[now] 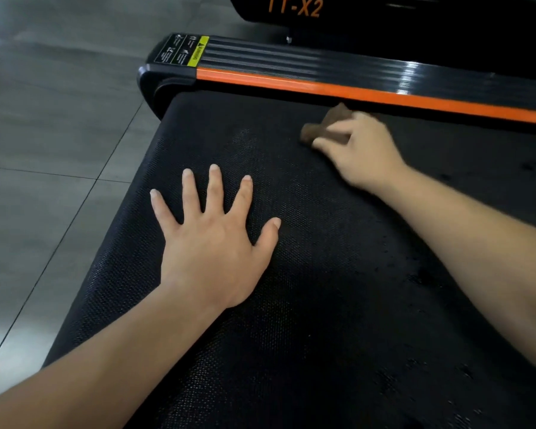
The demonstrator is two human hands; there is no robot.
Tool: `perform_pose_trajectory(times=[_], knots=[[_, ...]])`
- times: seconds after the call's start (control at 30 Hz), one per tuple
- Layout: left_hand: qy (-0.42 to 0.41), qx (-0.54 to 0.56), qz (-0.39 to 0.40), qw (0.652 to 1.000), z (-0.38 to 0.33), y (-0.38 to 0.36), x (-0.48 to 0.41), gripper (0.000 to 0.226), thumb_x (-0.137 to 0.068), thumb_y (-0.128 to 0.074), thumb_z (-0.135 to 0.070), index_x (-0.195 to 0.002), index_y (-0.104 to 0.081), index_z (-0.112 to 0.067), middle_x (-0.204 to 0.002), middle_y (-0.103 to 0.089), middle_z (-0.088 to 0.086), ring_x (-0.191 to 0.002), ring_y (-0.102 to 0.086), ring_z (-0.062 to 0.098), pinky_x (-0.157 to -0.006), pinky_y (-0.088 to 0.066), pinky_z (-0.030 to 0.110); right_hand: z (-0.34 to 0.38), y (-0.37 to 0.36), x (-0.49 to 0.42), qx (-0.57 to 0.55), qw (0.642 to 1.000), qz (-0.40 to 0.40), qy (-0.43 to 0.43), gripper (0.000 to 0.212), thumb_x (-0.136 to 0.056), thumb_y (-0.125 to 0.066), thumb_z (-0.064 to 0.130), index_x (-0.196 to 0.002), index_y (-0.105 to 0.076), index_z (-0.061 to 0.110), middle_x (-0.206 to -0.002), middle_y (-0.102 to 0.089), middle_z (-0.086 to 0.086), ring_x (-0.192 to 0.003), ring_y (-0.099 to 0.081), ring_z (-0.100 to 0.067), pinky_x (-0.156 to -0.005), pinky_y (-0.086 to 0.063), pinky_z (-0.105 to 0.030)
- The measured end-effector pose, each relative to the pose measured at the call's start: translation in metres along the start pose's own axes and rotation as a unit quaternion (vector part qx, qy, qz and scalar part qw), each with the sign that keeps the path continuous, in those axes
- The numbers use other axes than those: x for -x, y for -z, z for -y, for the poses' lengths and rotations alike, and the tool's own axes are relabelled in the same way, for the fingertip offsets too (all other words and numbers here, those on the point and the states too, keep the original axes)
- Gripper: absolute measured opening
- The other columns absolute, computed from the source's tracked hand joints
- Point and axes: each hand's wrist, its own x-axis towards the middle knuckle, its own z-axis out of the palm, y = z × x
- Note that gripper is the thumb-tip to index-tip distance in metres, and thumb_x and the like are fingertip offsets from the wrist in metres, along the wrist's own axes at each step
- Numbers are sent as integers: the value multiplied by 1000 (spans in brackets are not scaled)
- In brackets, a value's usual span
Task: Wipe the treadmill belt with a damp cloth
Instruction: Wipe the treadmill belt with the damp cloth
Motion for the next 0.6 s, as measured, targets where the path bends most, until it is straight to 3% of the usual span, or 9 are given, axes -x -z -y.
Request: perform_pose_trajectory(times=[0.1,0.23,0.37,0.47,0.6], knots=[[4,4,6,1000,-1,1,-1,84,-90,3,-80,-162,1,-38,-173,4,7,-157,12,38,-119,4,72,-6,12,17,34,997,31,59,21,-92,-69,42,-104,-78,28,-103,-59,-5,-93,-55,-23,-82,-45,-35],[7,7,4,1000,0,1,0,85,-89,2,-80,-163,-1,-38,-173,3,7,-157,12,37,-119,4,72,-31,22,-20,62,989,-79,-110,25,-94,-63,48,-85,-71,26,-89,-59,-5,-93,-61,-33,-72,-40,-33],[6,3,9,1000,-1,1,-1,85,-89,3,-80,-163,-1,-39,-173,3,6,-157,12,37,-119,5,72,2,8,35,21,1000,1,10,22,-93,-66,45,-103,-77,28,-106,-60,-11,-96,-58,-33,-85,-47,-39],[1,4,6,1000,-1,2,0,86,-89,2,-80,-163,-2,-38,-173,2,8,-157,12,38,-120,5,71,-2,19,55,28,996,41,72,25,-92,-67,46,-106,-77,28,-98,-58,-4,-91,-60,-31,-79,-49,-38],[-21,10,11,1000,2,3,2,86,-89,-1,-81,-164,-4,-38,-173,3,7,-157,13,37,-120,8,69,-25,24,4,57,992,-66,-95,28,-95,-61,47,-96,-75,23,-94,-56,-5,-96,-62,-35,-72,-41,-34]])
